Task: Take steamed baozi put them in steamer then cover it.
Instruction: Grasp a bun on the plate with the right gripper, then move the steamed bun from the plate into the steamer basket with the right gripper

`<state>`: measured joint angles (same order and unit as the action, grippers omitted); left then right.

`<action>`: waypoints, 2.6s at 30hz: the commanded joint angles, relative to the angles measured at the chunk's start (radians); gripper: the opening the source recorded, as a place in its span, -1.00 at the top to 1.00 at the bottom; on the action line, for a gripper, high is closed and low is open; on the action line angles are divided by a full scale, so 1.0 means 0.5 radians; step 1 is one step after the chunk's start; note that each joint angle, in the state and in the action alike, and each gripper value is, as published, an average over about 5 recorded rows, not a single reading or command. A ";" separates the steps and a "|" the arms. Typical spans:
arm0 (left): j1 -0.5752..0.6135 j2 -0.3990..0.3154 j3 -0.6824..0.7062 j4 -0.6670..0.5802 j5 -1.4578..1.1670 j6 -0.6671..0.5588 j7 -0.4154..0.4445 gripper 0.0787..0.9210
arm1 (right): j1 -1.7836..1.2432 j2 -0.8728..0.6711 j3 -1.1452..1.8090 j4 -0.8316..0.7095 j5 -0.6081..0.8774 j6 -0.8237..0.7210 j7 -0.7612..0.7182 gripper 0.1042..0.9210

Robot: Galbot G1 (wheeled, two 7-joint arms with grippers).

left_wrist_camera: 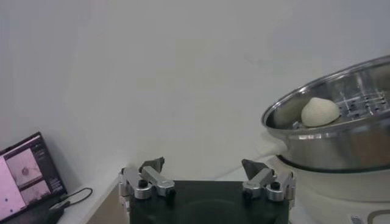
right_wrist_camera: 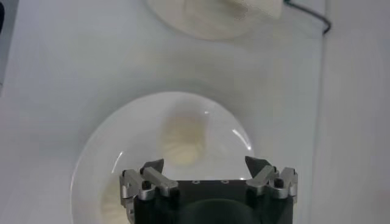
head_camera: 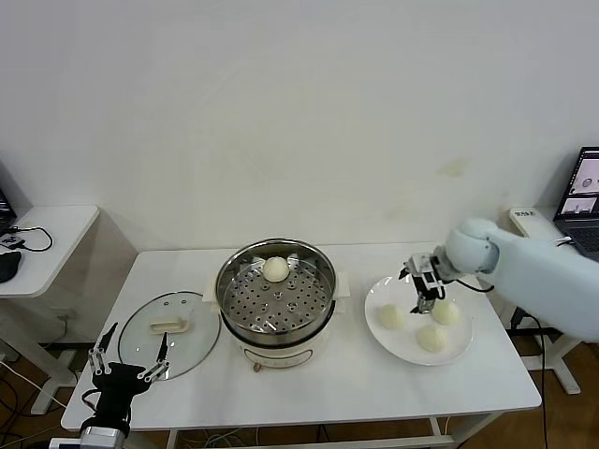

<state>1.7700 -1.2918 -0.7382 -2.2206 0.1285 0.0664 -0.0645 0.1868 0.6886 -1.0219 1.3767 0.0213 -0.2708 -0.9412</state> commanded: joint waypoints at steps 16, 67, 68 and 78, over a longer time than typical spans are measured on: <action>0.002 -0.004 -0.044 0.018 -0.007 0.003 0.001 -0.77 | -0.387 0.381 0.236 -0.521 -0.247 0.042 -0.003 -0.76; -0.050 0.018 -0.017 0.003 -0.026 0.004 -0.001 -0.77 | 1.131 0.440 -0.434 0.071 0.735 -0.268 -0.056 -0.18; -0.050 0.018 -0.018 0.004 -0.027 0.004 -0.001 -0.77 | 1.129 0.489 -0.437 0.086 0.777 -0.296 -0.035 -0.18; -0.055 0.029 -0.056 0.020 -0.049 0.002 0.001 -0.77 | 0.881 1.026 -0.402 -0.013 0.990 -0.497 0.139 -0.19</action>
<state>1.7424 -1.2804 -0.7525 -2.2124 0.1101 0.0675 -0.0646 0.6227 0.9954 -1.1910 1.3756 0.3825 -0.4371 -0.9317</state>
